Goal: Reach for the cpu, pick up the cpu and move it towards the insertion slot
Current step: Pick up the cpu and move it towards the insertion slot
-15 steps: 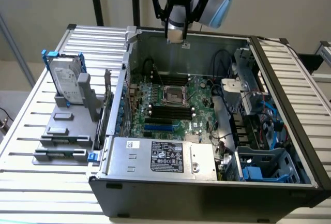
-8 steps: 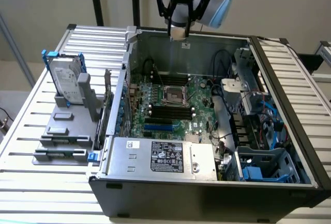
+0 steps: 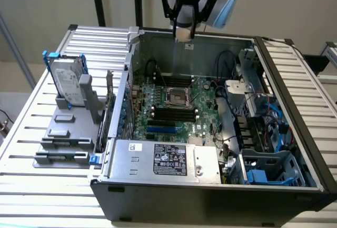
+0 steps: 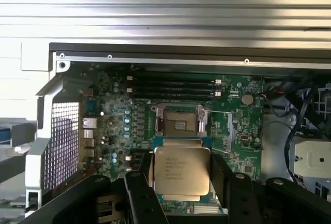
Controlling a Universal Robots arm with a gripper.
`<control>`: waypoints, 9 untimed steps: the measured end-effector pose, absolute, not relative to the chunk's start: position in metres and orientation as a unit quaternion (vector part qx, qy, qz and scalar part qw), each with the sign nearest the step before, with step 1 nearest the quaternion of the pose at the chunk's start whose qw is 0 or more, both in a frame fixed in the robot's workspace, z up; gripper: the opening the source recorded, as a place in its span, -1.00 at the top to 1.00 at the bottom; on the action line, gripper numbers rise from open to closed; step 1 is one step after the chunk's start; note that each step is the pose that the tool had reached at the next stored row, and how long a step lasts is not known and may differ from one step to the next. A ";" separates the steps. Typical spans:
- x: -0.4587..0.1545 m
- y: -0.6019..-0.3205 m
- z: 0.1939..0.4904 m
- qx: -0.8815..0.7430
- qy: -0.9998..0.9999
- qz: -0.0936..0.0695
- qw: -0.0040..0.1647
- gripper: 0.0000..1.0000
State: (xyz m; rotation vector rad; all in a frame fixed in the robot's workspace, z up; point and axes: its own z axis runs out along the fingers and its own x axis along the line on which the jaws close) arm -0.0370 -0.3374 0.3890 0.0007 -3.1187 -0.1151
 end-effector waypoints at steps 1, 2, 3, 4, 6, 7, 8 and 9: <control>-0.037 -0.337 0.389 -0.002 -0.999 -0.037 0.010 -0.09; -0.036 -0.337 0.388 -0.004 -0.999 -0.037 0.010 -0.09; -0.036 -0.337 0.388 -0.004 -0.999 -0.037 0.009 -0.09; -0.036 -0.337 0.388 -0.004 -0.999 -0.037 0.009 -0.09; -0.036 -0.337 0.388 -0.004 -0.999 -0.037 0.009 -0.09; -0.036 -0.337 0.388 -0.004 -0.999 -0.037 0.009 -0.09; -0.036 -0.337 0.388 -0.004 -0.999 -0.037 0.009 -0.09; -0.036 -0.337 0.388 -0.004 -0.999 -0.037 0.009 -0.09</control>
